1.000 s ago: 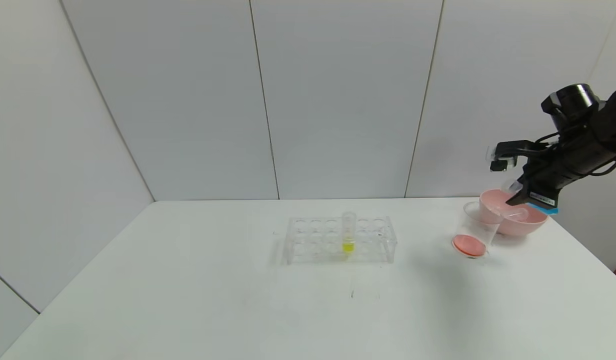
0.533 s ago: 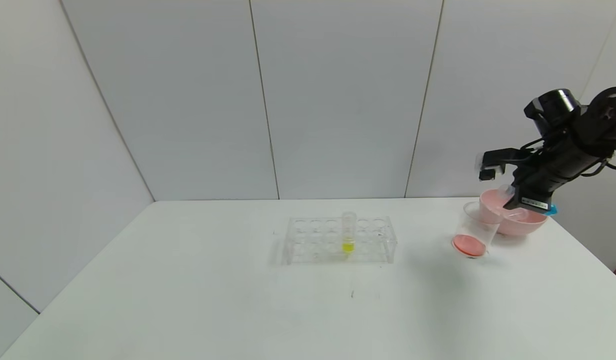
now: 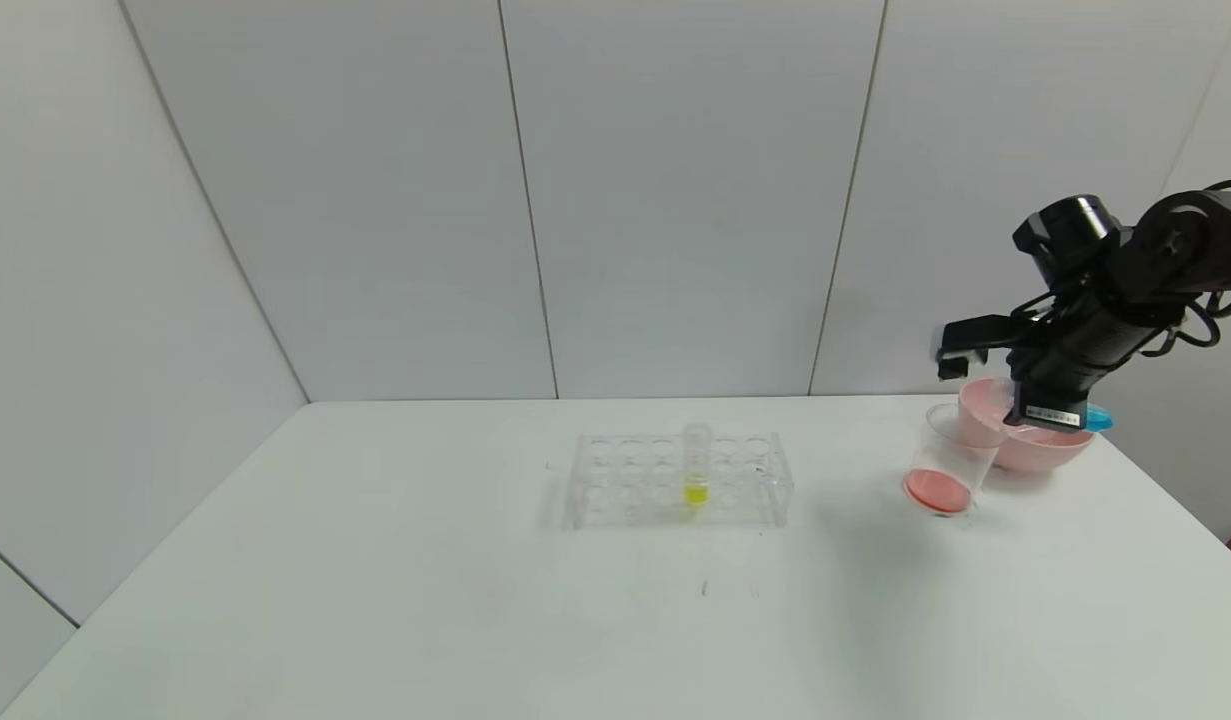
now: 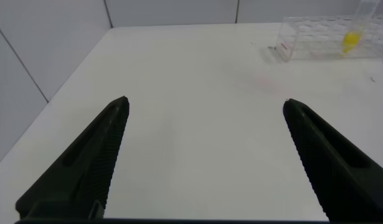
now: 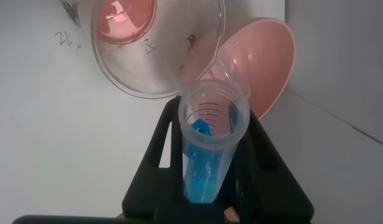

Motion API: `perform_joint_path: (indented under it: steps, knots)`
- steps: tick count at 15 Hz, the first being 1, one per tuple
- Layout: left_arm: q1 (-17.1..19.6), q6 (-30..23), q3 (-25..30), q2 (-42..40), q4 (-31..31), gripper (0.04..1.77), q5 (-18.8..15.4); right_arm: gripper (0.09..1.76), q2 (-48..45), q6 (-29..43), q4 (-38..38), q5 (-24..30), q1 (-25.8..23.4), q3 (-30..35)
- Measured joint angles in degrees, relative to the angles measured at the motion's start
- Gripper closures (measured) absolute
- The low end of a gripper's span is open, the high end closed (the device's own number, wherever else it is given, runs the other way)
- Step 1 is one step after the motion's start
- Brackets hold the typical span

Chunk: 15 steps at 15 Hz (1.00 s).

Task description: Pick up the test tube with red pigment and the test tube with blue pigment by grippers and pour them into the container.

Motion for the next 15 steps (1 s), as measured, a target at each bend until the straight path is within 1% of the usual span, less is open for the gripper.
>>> perform_joint_path:
  steps: [5,8,15]
  knots:
    - [0.0,0.0,0.0,0.0,0.0,0.05,0.0,1.32,0.9,-0.3,-0.3,-3.7,1.2,0.0]
    - [0.0,0.0,0.0,0.0,0.0,0.05,0.0,1.32,1.0,-1.2,-0.3,-7.1,1.7,0.0]
    - [0.0,0.0,0.0,0.0,0.0,0.05,0.0,1.32,1.1,-2.6,0.0,-13.0,3.5,0.0]
